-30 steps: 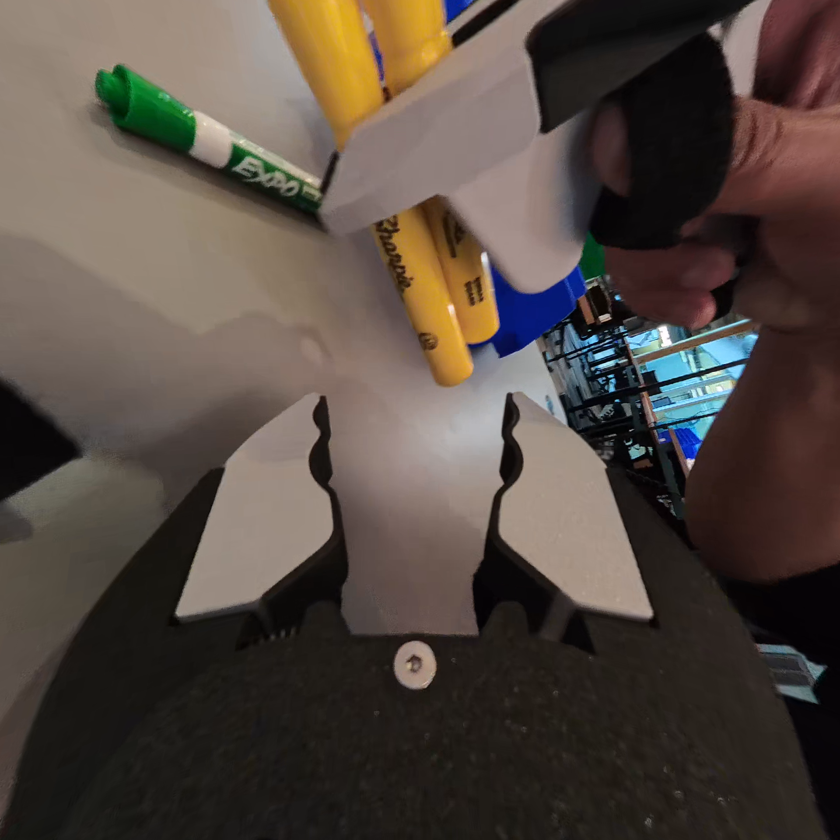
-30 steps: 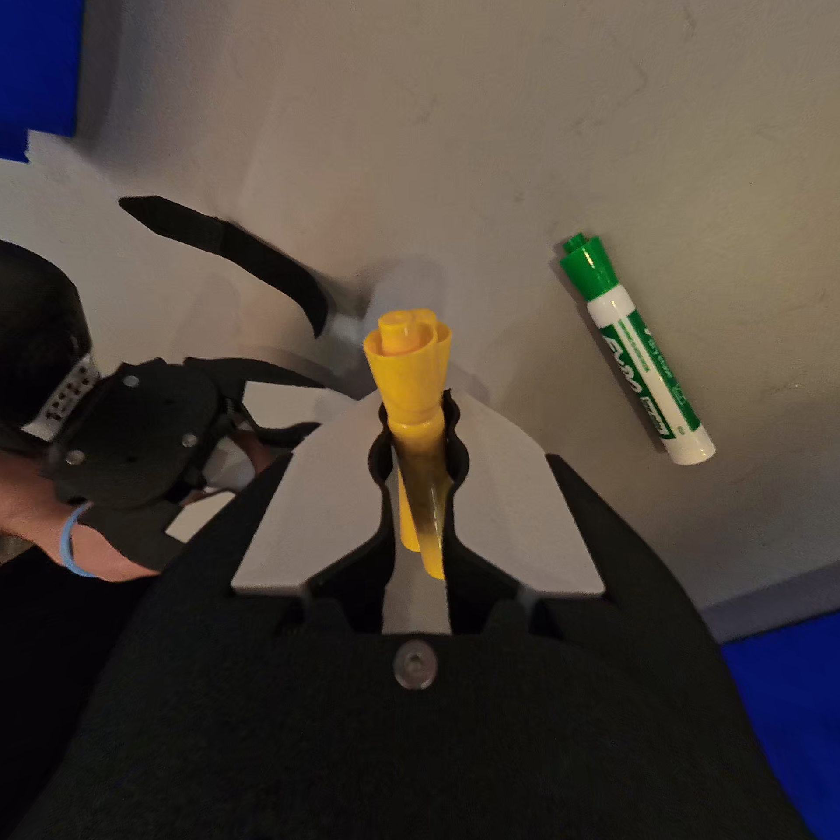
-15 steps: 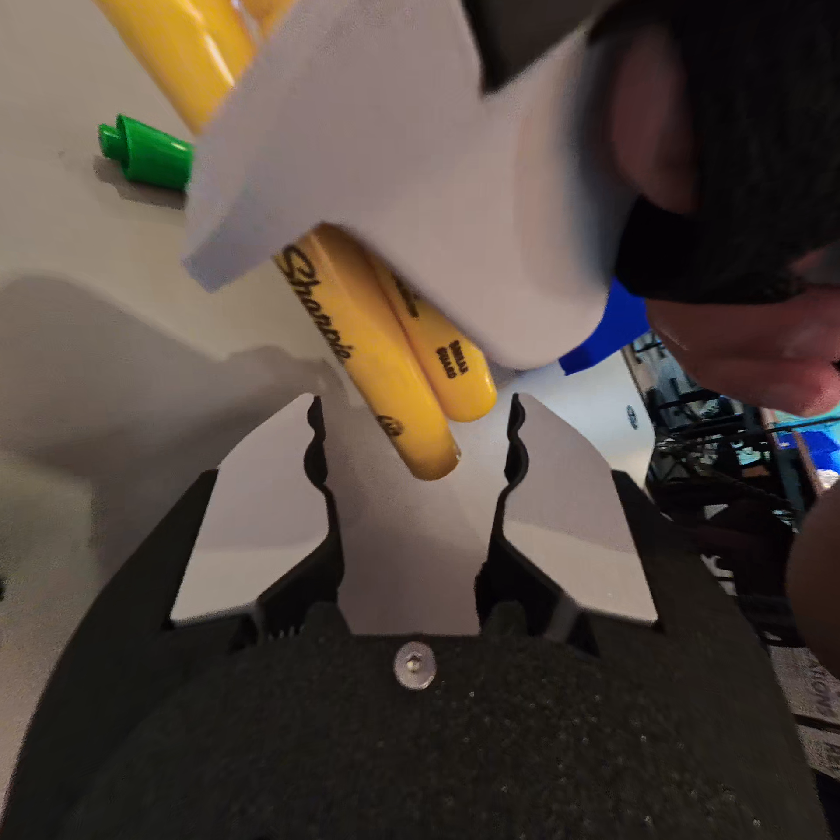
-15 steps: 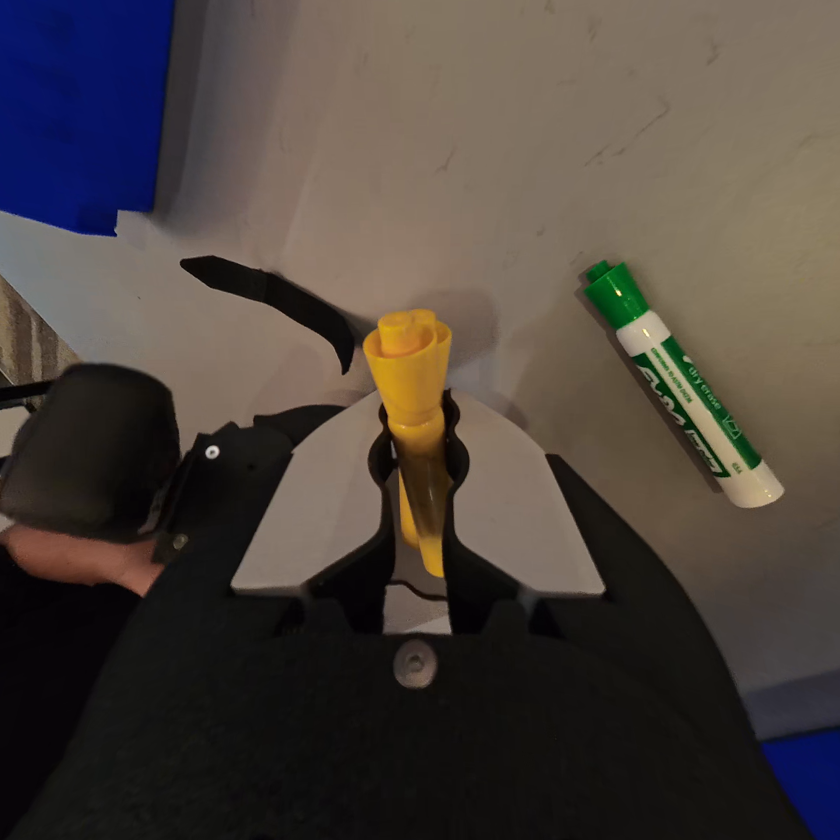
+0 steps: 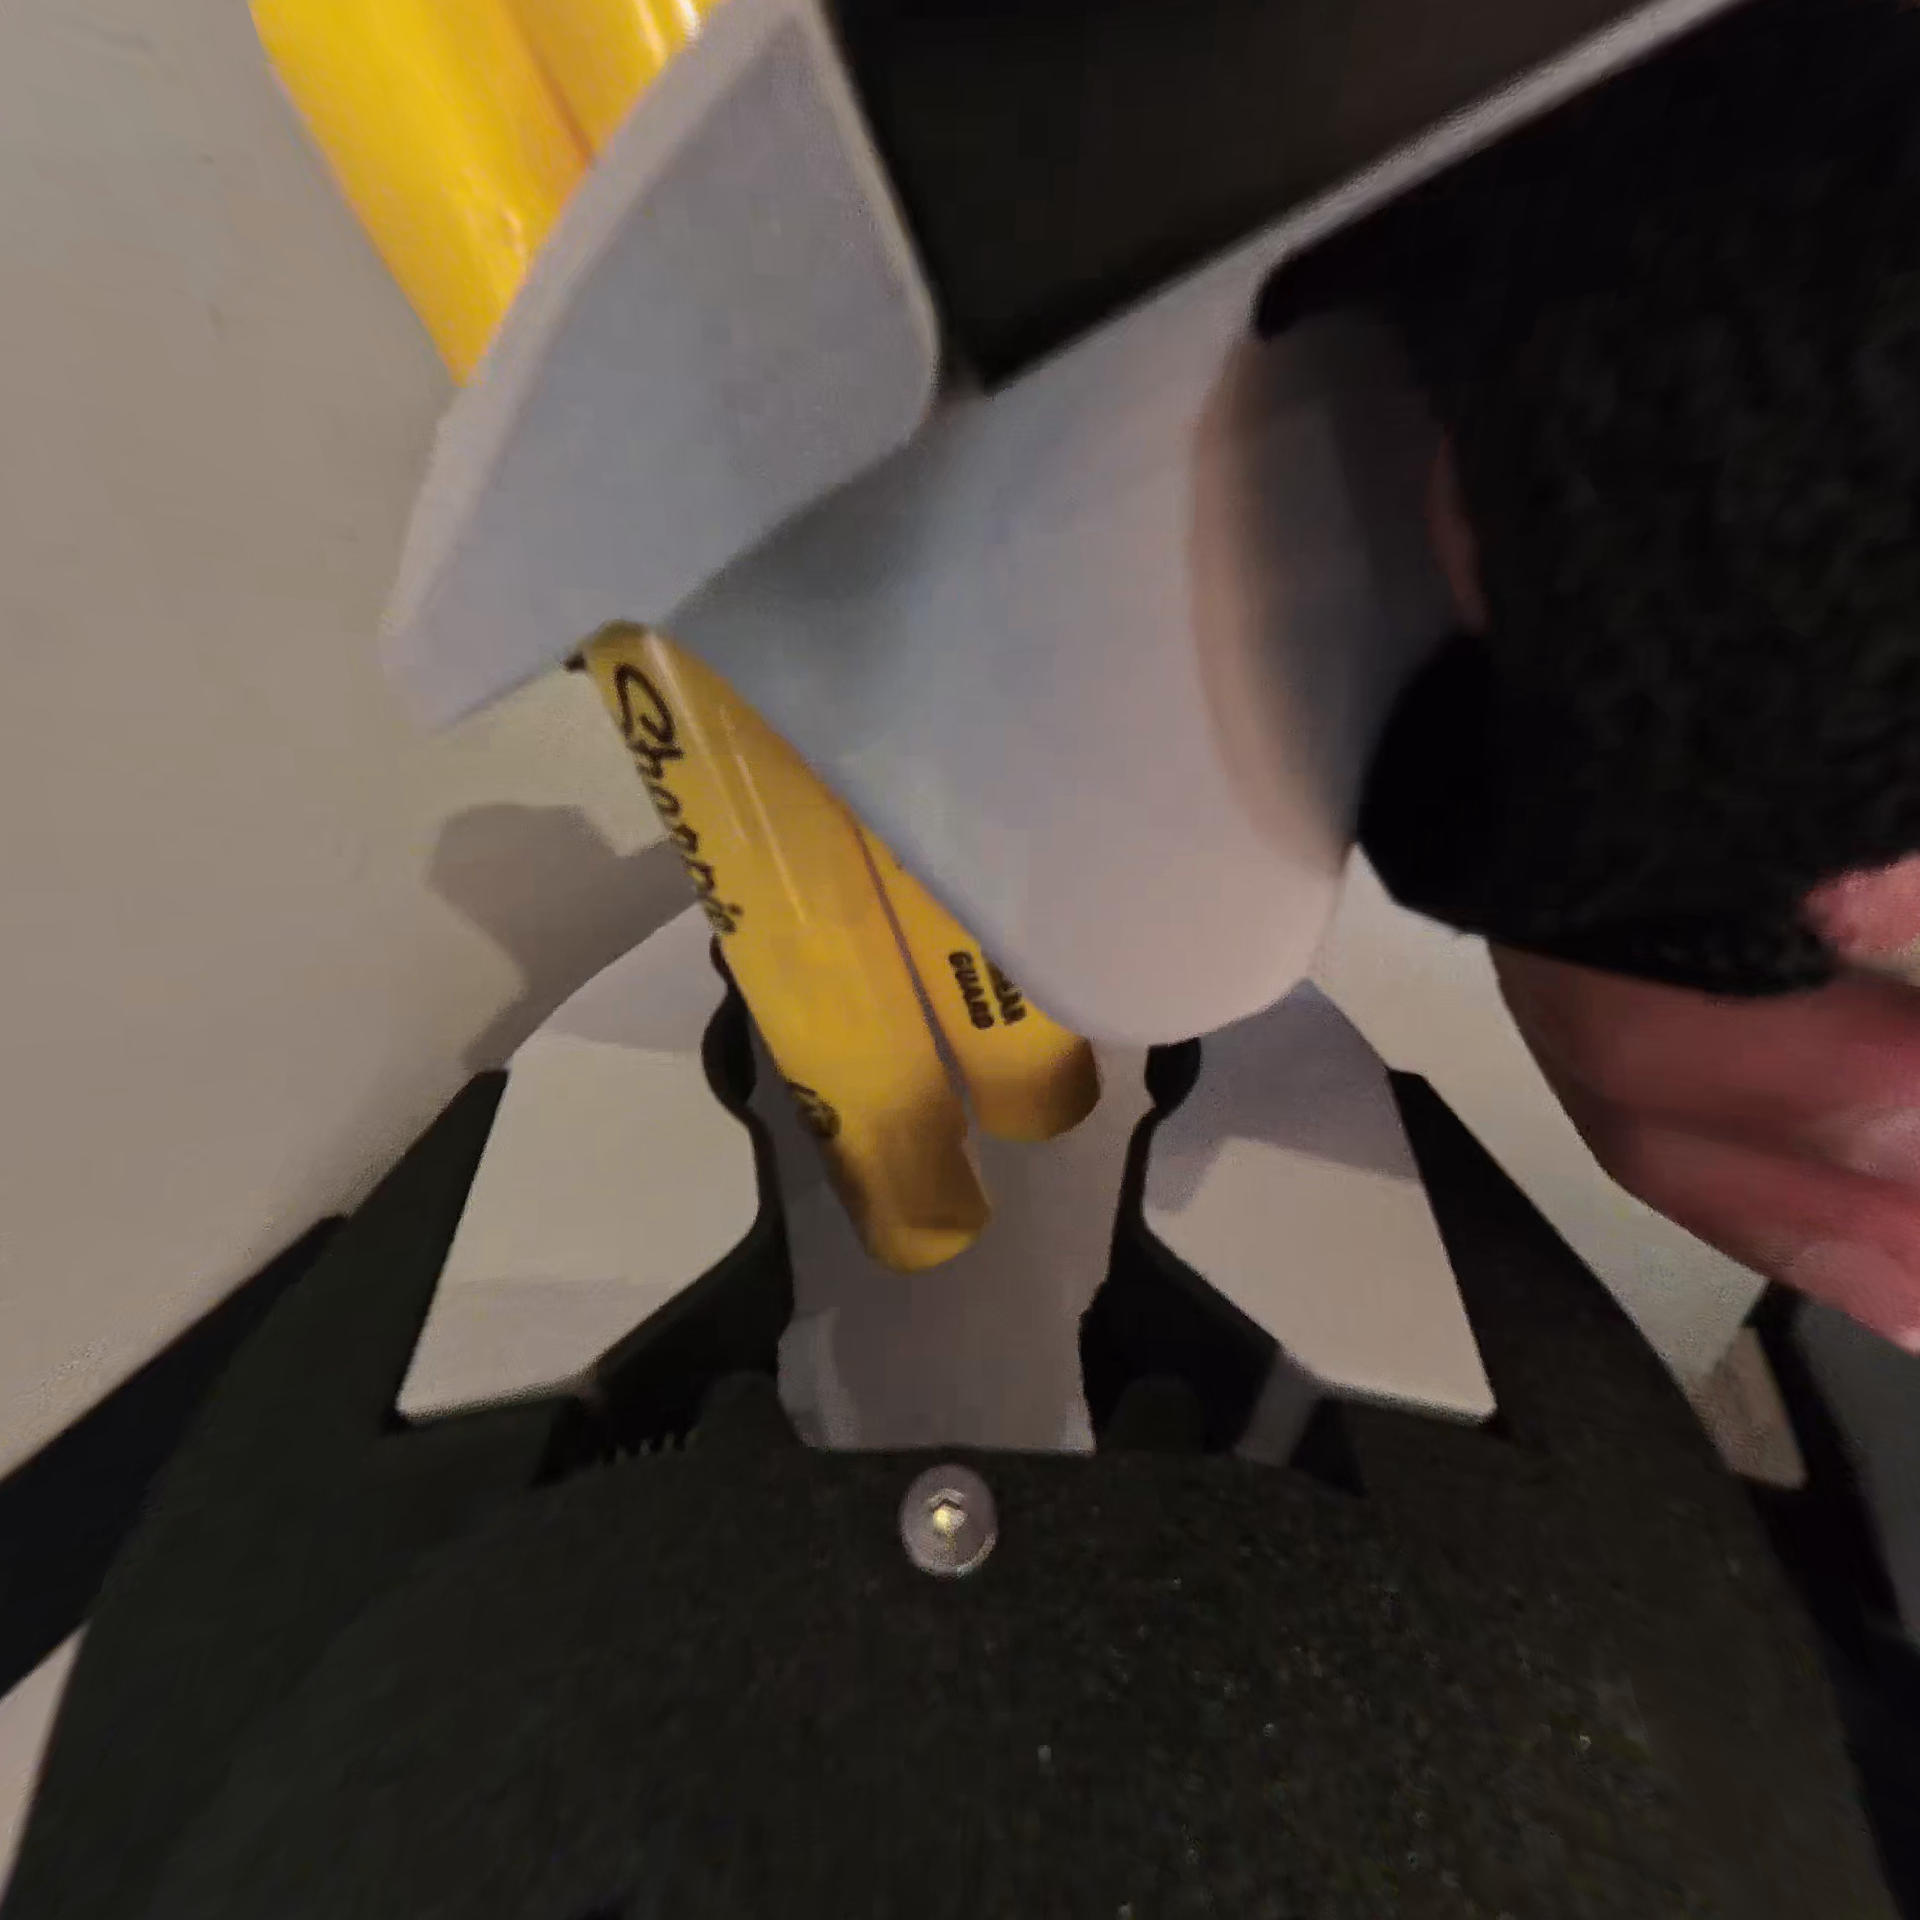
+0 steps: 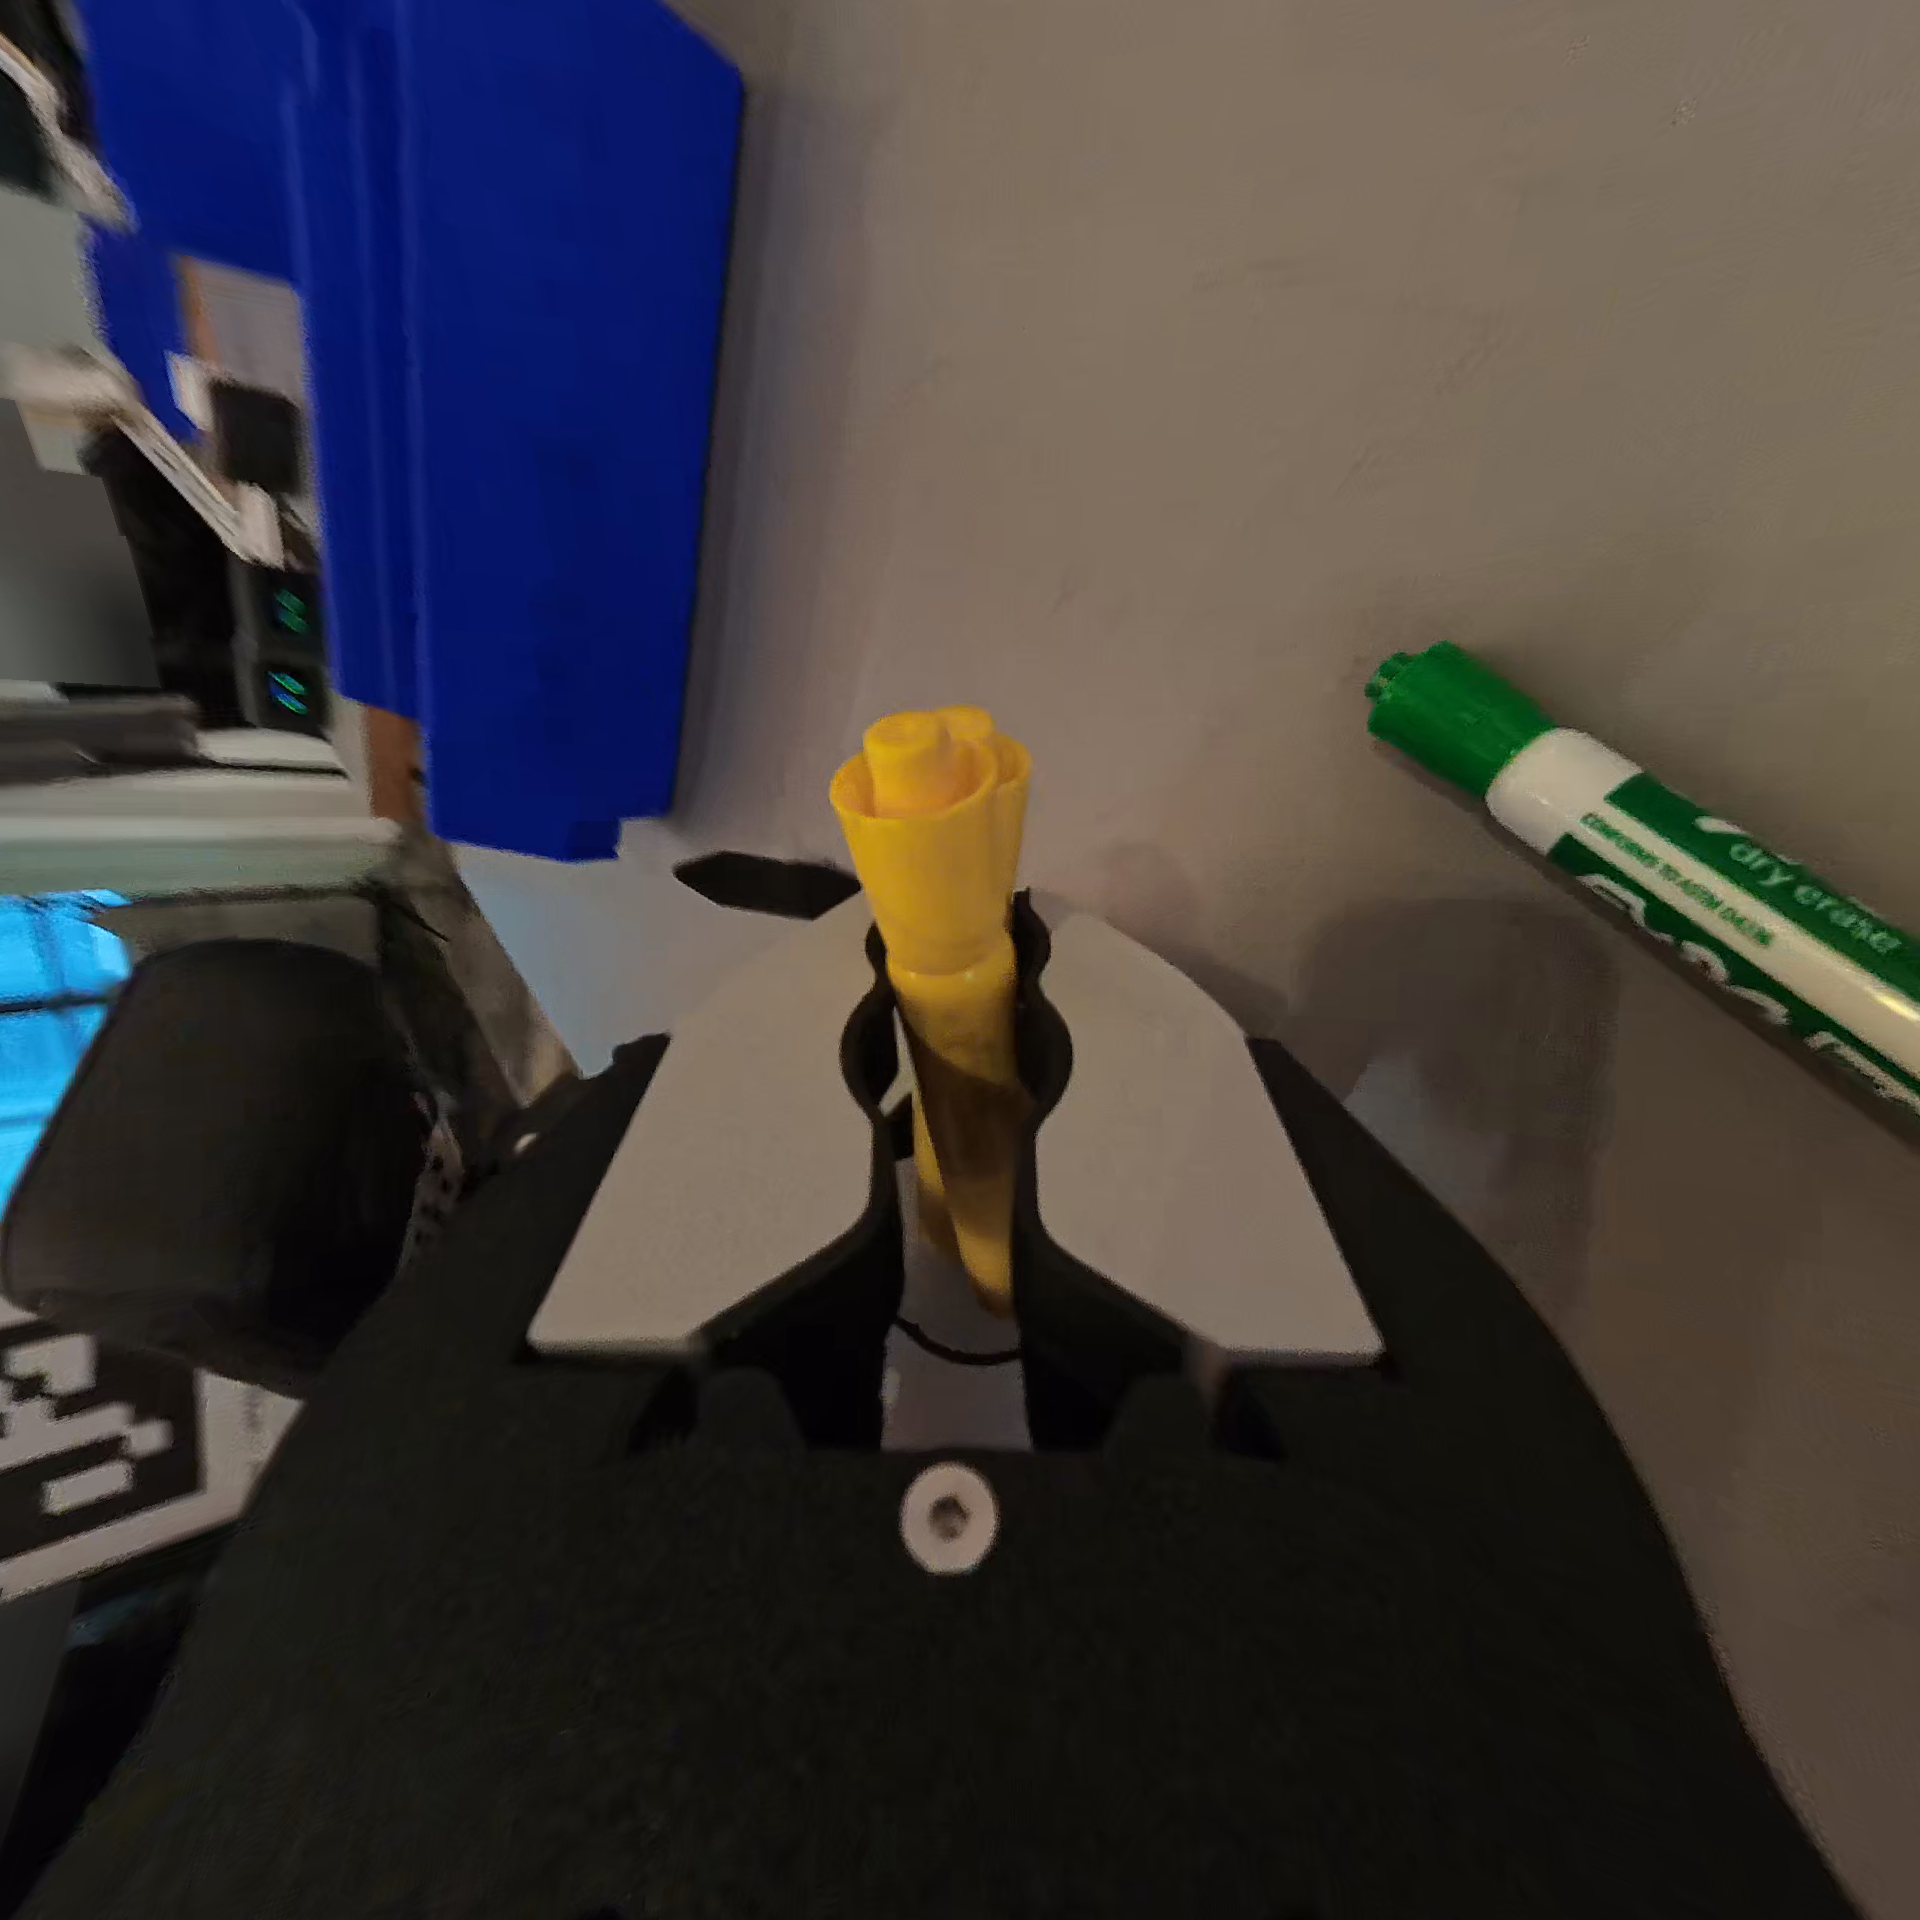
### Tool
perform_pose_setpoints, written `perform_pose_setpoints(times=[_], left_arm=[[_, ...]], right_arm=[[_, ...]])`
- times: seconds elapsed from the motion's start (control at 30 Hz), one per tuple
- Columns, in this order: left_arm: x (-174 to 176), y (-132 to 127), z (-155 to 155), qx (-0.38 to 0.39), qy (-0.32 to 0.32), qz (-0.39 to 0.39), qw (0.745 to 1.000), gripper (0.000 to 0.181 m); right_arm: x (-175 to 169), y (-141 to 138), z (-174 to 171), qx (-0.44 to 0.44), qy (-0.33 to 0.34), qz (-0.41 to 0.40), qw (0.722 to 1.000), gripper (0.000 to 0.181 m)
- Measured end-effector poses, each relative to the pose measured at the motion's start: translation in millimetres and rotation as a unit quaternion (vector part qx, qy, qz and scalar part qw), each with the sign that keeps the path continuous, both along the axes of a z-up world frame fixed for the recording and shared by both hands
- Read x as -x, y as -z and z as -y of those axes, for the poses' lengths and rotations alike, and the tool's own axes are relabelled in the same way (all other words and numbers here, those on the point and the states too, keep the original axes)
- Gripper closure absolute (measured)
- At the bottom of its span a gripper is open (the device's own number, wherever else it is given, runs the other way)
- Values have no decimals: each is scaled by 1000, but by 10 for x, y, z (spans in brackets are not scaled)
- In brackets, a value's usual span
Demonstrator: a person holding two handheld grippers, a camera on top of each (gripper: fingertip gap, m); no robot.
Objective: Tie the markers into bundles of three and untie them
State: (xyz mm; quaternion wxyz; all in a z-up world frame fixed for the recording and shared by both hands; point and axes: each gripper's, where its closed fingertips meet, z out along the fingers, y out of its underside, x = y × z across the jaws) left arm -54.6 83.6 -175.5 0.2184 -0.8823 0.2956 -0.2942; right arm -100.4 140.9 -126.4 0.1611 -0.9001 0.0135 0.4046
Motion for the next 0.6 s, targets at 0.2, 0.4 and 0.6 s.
perform_pose_setpoints(times=[0.2,0.4,0.6], left_arm=[[160,47,-60,-25,20,-93,995,108],[251,81,-86,-60,31,-156,985,111],[358,140,-71,-83,45,-202,975,117]], right_arm=[[-84,3,-44,-12,92,-92,991,162],[-91,-68,15,-17,182,-195,964,162],[-164,-19,41,-26,222,-200,954,162]])
